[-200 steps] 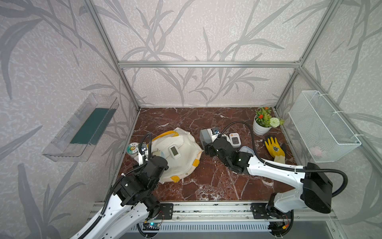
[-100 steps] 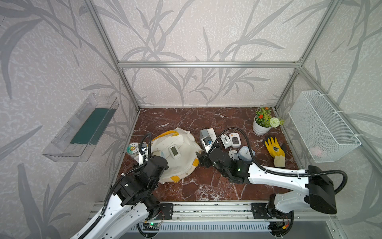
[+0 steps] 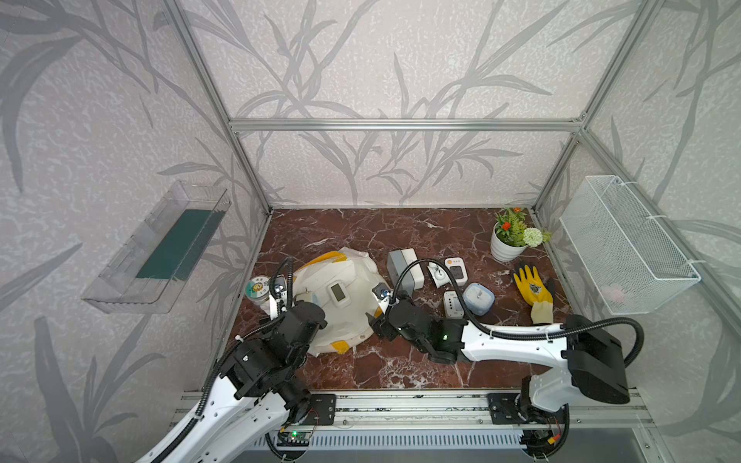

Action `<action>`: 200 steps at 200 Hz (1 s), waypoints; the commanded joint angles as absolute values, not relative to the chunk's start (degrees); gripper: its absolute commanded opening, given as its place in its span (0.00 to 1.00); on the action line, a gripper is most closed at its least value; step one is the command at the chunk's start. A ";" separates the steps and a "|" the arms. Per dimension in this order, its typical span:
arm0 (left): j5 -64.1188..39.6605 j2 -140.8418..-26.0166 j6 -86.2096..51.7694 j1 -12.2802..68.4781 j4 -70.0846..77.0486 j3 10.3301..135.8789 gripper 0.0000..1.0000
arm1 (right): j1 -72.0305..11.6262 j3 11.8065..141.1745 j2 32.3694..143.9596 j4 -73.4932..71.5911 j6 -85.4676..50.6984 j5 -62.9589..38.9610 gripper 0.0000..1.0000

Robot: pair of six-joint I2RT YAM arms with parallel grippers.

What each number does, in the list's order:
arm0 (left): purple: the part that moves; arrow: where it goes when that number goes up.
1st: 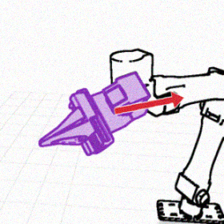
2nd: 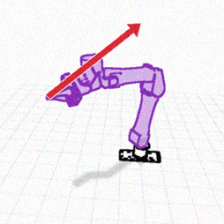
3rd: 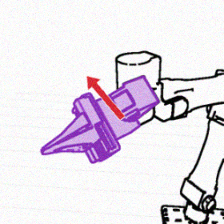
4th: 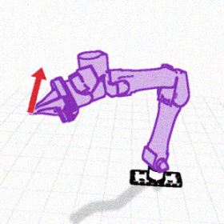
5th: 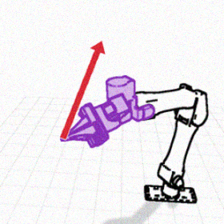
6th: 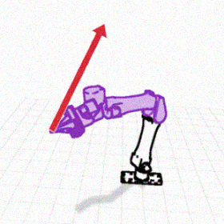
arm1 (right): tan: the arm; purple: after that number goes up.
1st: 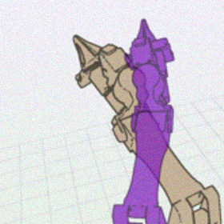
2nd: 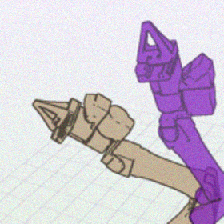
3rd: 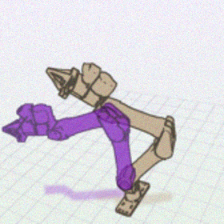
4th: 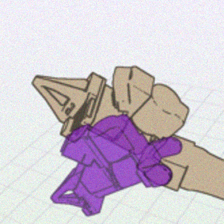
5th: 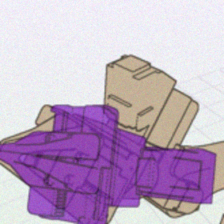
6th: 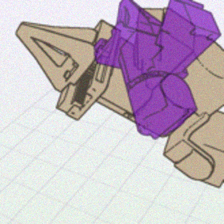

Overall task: Take the alarm clock out of the canvas bag
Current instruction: Pick up the alarm from the canvas bag.

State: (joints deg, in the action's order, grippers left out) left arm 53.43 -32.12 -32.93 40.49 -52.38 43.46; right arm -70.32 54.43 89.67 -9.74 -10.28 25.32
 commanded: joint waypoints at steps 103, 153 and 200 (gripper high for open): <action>51.32 -31.40 -30.78 40.33 -48.69 44.42 0.00 | -70.88 69.70 105.35 -6.44 -4.14 22.57 0.87; 50.78 -30.61 -30.16 40.27 -48.52 44.25 0.00 | -69.61 74.27 109.82 -3.65 -5.00 20.61 0.88; 50.28 -30.65 -29.98 40.35 -48.25 44.21 0.00 | -68.51 79.23 114.06 -0.99 -4.17 19.50 0.88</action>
